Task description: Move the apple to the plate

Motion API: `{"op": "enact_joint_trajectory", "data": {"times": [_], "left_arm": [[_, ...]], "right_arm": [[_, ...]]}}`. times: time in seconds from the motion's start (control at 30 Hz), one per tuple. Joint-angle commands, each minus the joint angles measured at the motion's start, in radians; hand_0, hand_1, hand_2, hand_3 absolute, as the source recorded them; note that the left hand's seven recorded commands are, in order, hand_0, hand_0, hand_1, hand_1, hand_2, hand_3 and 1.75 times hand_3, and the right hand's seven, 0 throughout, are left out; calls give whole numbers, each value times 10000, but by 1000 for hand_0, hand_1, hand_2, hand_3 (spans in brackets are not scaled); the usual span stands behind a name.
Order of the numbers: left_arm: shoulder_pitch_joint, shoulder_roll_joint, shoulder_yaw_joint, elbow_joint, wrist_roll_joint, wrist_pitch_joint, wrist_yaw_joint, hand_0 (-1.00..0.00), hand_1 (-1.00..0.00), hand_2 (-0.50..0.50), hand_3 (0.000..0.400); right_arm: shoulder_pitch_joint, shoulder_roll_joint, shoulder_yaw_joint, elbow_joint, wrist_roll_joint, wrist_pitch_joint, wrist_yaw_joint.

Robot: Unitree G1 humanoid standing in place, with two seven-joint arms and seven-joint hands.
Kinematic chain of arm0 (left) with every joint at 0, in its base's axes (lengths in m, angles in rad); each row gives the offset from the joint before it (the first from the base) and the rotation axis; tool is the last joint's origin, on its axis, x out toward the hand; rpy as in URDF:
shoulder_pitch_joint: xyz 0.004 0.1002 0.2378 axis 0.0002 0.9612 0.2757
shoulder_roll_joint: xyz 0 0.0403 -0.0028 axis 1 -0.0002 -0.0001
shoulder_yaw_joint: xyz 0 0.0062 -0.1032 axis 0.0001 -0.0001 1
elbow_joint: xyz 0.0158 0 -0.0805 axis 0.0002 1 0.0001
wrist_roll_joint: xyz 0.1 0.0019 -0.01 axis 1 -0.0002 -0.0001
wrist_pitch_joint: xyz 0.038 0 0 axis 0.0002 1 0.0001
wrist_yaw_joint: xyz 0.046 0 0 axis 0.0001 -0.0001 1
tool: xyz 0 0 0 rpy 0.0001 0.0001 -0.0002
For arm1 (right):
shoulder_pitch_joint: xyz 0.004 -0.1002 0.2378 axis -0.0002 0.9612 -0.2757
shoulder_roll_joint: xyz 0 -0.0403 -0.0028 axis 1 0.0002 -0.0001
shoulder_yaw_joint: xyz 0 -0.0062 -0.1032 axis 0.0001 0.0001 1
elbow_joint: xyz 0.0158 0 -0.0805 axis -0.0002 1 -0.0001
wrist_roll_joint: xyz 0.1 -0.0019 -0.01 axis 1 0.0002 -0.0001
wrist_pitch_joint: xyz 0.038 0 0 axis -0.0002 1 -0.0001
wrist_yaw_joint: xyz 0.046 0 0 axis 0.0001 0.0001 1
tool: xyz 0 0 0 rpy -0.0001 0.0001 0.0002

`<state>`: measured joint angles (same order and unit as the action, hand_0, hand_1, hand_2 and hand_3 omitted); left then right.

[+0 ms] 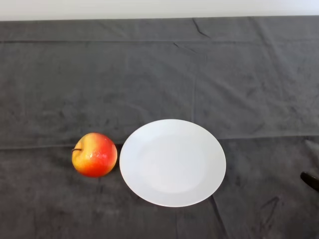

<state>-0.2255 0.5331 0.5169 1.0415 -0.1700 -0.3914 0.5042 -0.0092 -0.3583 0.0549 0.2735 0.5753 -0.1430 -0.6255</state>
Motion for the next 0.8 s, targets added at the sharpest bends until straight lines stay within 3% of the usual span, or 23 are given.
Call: {"op": "enact_joint_trajectory", "data": {"times": [0.03, 0.4, 0.8], "left_arm": [[-480, 797, -302, 329, 244, 137, -210, 0, 0, 0, 0], [-713, 1323, -749, 169, 820, -32, -382, 0, 0, 0, 0], [-987, 1570, -1534, 108, 1645, -682, -786, 0, 0, 0, 0]], "right_arm": [[248, 118, 73, 335, 332, 228, 32], [249, 120, 70, 334, 329, 230, 34], [249, 122, 67, 333, 326, 232, 36]]}}
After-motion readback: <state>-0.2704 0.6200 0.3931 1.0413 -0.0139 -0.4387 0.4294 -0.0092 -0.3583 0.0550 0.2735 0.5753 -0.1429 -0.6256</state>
